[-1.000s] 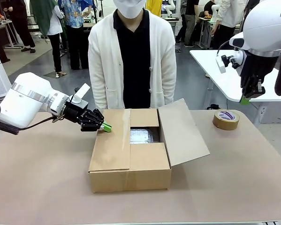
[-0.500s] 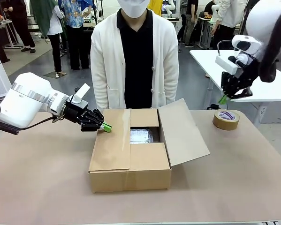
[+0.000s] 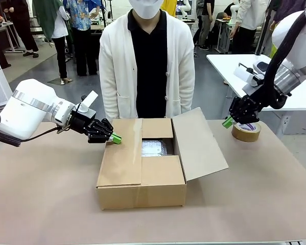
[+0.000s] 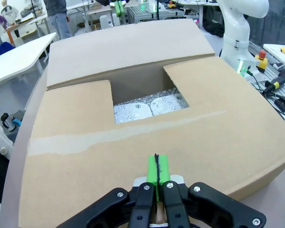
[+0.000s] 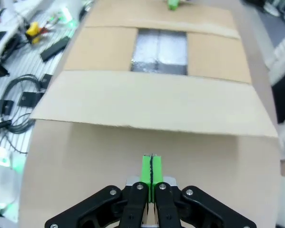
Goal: Wrap the clocks to prevent damage.
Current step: Push the left (or right) flap of the Package Box to close it.
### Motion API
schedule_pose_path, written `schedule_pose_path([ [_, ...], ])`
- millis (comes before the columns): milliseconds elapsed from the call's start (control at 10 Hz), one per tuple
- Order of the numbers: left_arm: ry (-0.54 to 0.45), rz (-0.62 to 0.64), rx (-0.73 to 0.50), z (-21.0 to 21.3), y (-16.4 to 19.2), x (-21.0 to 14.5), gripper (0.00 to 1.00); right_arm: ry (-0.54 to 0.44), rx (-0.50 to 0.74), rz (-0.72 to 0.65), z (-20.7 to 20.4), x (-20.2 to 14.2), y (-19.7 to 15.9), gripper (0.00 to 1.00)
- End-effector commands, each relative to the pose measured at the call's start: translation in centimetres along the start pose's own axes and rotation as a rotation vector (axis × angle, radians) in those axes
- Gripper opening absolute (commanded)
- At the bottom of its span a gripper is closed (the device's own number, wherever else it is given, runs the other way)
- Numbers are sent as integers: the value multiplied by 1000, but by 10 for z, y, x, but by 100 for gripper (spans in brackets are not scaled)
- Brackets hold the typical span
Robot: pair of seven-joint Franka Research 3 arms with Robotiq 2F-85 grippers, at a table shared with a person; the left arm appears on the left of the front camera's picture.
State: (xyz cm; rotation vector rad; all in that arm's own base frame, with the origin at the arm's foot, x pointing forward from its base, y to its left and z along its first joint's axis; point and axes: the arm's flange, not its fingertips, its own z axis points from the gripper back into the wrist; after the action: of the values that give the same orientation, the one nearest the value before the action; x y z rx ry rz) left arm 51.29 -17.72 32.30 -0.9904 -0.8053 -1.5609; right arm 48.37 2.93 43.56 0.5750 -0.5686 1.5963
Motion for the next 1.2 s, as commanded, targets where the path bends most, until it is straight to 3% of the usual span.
schedule_pose_path([
  [0,6,8,7,-1,1,-4,0,-13,49,36,1,6,1,1],
  [500,6,8,7,-1,1,-4,0,-12,35,20,-3,9,2,1],
  [600,6,8,7,-1,1,-4,0,-112,56,0,-21,-7,1,1],
  [800,6,8,7,-1,1,-4,0,-183,7,-83,-45,-43,6,1],
  [900,6,8,7,-1,1,-4,0,-284,-6,-101,-53,-49,7,1],
  [1100,6,8,7,-1,1,-4,0,-298,-47,-151,-67,-69,7,1],
])
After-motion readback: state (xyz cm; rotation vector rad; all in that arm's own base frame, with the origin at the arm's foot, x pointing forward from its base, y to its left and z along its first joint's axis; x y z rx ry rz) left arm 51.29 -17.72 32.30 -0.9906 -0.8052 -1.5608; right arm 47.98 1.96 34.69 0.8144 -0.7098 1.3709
